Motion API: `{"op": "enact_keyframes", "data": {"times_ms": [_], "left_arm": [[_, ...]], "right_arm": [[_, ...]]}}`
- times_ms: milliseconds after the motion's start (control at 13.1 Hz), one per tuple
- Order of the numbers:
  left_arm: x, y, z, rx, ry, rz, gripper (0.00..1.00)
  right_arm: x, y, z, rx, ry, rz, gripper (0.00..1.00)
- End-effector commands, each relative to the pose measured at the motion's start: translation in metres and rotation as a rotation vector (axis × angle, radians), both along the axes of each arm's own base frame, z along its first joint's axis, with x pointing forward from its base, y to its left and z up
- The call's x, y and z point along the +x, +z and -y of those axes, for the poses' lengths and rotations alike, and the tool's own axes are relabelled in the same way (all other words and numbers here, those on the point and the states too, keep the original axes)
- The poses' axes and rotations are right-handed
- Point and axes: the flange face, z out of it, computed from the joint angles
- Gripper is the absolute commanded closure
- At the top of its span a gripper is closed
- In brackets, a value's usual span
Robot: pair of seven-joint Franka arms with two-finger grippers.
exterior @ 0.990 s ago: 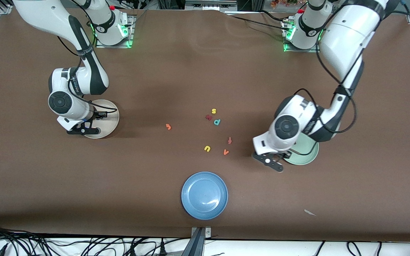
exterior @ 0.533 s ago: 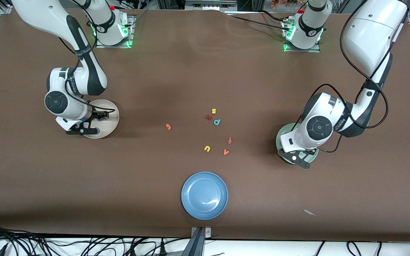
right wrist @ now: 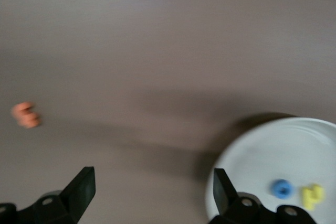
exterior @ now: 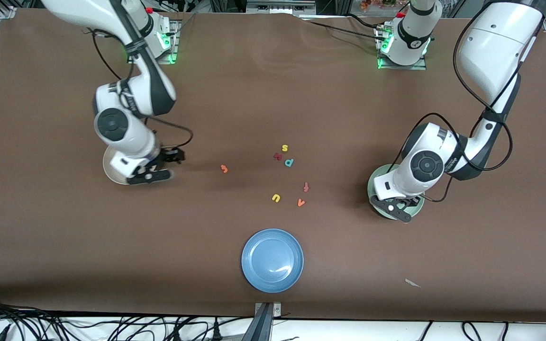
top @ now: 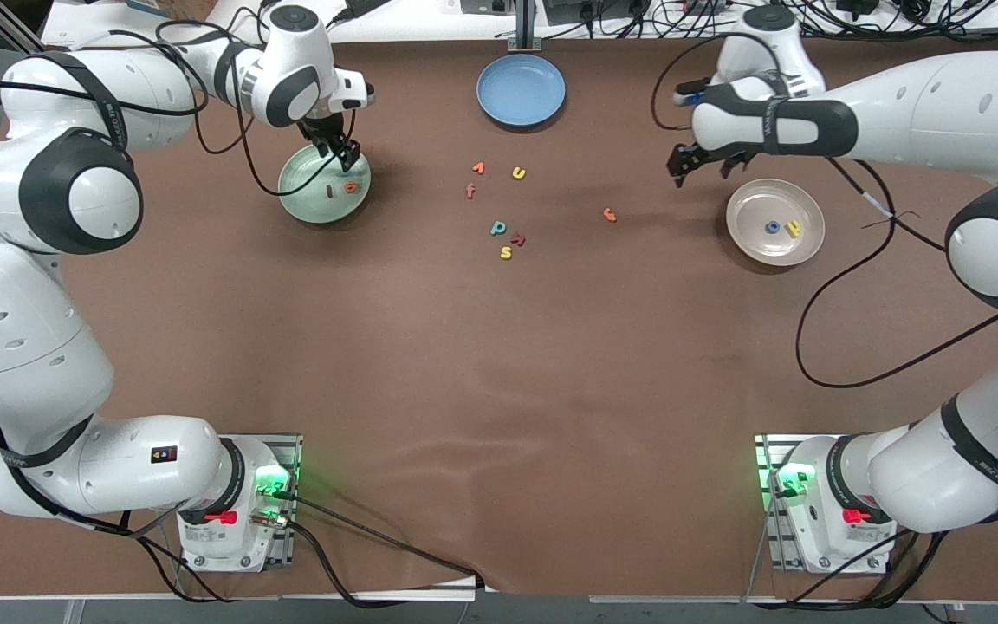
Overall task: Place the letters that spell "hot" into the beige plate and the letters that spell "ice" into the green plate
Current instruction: 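Place the blue o and teal c in beige and green plates, then grasp the orange f with the right gripper while the left gripper retracts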
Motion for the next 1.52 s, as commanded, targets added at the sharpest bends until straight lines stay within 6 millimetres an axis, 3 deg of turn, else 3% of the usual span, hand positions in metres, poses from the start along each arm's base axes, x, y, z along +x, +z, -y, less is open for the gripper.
{"op": "enact_keyframes", "data": {"times_ms": [0,228,457,533,685,761,914,1218,1371,1447], "left_arm": [[0.000,0.048,-0.004,0.039,-0.012,0.035,0.00],[0.001,0.112,-0.003,-0.030,0.080,0.044,0.00],[0.005,0.187,-0.003,-0.024,0.136,0.006,0.00],[0.009,0.216,-0.003,-0.041,0.157,-0.004,0.00],[0.012,0.257,-0.008,-0.092,0.194,-0.009,0.00],[0.011,0.273,-0.013,-0.095,0.205,-0.003,0.00],[0.007,0.285,-0.021,-0.081,0.217,-0.023,0.00],[-0.018,0.334,-0.033,-0.047,0.231,0.016,0.00],[-0.032,0.361,-0.042,-0.011,0.257,0.057,0.00],[-0.037,0.371,-0.051,0.000,0.278,0.074,0.00]], "right_arm": [[-0.007,-0.020,-0.047,0.039,0.073,-0.004,0.01],[-0.020,-0.040,-0.085,0.072,0.160,0.033,0.01],[-0.029,-0.063,-0.099,0.078,0.191,0.042,0.01],[-0.035,-0.065,-0.113,0.089,0.213,0.062,0.01],[-0.032,-0.077,-0.119,0.119,0.215,0.115,0.01],[-0.031,-0.085,-0.118,0.126,0.212,0.129,0.01],[-0.031,-0.093,-0.118,0.132,0.212,0.140,0.02],[-0.031,-0.097,-0.115,0.118,0.230,0.146,0.36],[-0.031,-0.097,-0.115,0.118,0.225,0.146,0.39],[-0.031,-0.099,-0.114,0.117,0.223,0.143,0.46]]}}
